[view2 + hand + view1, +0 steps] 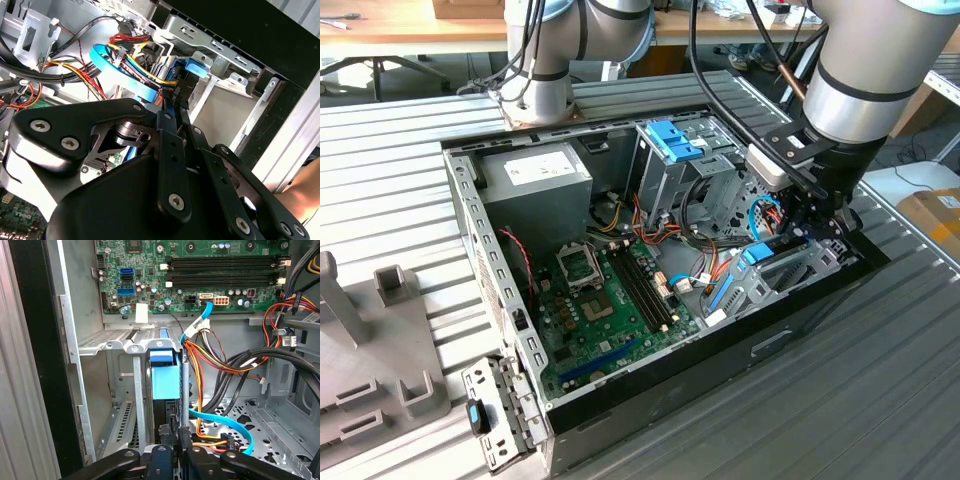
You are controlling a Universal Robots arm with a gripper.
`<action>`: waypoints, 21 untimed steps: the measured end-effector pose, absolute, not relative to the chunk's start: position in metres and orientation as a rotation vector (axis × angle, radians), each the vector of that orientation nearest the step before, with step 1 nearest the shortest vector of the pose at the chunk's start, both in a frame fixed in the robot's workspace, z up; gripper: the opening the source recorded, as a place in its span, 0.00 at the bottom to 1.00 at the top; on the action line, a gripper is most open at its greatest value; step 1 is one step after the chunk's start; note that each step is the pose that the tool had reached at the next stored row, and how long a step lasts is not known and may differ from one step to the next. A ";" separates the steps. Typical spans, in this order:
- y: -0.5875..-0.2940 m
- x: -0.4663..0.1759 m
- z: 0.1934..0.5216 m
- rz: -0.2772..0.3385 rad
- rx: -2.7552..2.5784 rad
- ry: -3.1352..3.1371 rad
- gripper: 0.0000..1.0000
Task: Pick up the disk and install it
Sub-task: 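Insert the disk into the insertion slot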
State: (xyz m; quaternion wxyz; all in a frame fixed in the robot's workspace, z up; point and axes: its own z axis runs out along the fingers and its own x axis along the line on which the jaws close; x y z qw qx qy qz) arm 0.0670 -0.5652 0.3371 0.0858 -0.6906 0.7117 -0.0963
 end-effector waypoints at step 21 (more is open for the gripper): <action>-0.565 0.063 0.335 -0.289 -2.058 2.121 0.17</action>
